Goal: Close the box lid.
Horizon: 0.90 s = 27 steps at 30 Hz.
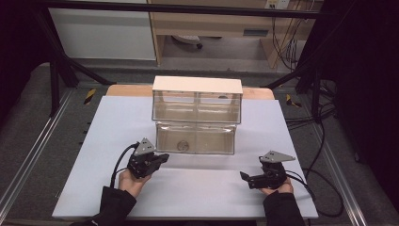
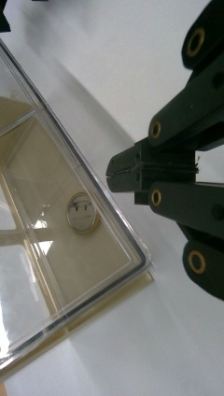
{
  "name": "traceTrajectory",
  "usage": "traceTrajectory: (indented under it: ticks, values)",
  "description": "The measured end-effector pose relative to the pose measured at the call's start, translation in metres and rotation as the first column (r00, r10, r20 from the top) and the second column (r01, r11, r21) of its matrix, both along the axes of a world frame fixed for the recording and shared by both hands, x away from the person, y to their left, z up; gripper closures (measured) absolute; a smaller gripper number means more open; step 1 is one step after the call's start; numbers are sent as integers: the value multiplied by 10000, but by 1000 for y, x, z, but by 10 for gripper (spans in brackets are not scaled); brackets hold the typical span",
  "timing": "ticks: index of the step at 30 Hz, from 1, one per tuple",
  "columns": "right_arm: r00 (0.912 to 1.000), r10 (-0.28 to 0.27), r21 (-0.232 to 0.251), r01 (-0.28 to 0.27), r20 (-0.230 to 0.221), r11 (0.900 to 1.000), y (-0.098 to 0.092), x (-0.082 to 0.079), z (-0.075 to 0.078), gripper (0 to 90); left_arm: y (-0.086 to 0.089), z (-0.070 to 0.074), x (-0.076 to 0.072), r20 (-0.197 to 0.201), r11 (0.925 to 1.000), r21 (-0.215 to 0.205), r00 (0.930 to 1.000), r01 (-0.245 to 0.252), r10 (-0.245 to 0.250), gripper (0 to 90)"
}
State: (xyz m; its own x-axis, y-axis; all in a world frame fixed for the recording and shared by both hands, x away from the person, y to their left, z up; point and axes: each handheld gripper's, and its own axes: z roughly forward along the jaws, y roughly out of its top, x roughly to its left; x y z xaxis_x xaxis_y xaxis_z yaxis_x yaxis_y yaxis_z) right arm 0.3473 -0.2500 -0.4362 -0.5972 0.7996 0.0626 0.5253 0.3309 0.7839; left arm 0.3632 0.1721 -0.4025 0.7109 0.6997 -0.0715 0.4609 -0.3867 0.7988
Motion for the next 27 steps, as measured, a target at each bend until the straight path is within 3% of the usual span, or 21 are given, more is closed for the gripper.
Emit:
traceTrajectory:
  ticks: [3, 6, 14, 21, 27]
  values:
    - [10000, -29, 23, 29, -4, 10000, 0, 0, 0, 11, 6, 2, -3, -30, 10000, 44, 10000, 8, -8, 886]
    - [10000, -17, 15, 17, -22, 10000, 0, 0, 0, 11, 11, 1, -6, -8, 9998, 195, 10000, -53, 53, 819]
    - [10000, -32, 25, 32, -47, 10000, 0, 0, 0, 11, 30, -3, -12, 201, 9972, 656, 9992, -345, 332, 535]
    - [10000, -44, 30, 44, -55, 10000, 0, 0, 0, 10, 49, -10, -16, 377, 9881, 1292, 9962, -832, 790, 294]
    - [10000, -35, 31, 35, -67, 10000, 0, 0, 0, 8, 69, -15, -18, 210, 9880, 1168, 9948, -1014, 996, 156]
